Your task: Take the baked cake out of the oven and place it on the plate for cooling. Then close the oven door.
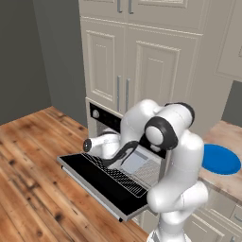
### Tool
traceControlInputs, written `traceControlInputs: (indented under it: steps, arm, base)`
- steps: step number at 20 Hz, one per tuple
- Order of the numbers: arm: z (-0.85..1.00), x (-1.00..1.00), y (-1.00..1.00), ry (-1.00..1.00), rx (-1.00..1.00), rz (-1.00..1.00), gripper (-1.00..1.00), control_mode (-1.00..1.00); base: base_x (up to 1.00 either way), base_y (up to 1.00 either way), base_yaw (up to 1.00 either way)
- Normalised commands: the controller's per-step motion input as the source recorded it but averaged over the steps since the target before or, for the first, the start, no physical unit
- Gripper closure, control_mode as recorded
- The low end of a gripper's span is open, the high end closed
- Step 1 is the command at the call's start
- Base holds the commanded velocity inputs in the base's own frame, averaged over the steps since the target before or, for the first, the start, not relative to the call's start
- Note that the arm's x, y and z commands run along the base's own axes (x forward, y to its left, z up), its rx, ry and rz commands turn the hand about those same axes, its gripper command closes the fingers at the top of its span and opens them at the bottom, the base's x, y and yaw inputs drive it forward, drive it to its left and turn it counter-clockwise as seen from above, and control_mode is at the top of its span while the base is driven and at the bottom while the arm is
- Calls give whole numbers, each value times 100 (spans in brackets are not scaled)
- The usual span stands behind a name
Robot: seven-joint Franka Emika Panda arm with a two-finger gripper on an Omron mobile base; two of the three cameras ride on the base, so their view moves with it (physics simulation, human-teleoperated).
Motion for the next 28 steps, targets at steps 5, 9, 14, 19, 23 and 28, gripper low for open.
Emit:
traceControlInputs:
  steps: [5,9,14,19,23,28]
  arm:
    - [-9,38,0,6,-6,0,-100,-100]
    - [-14,39,-2,9,-5,0,-100,-100]
    - [-19,35,-13,8,-3,0,-100,-100]
    - [-22,28,-25,4,-3,0,-100,-100]
    - [-20,13,-33,0,-2,0,-100,-100]
    - [-18,0,-33,0,-1,0,-100,-100]
  base:
    - [0,0,0]
    - [0,0,0]
    - [0,0,0]
    - [0,0,0]
    - [0,0,0]
    - [0,0,0]
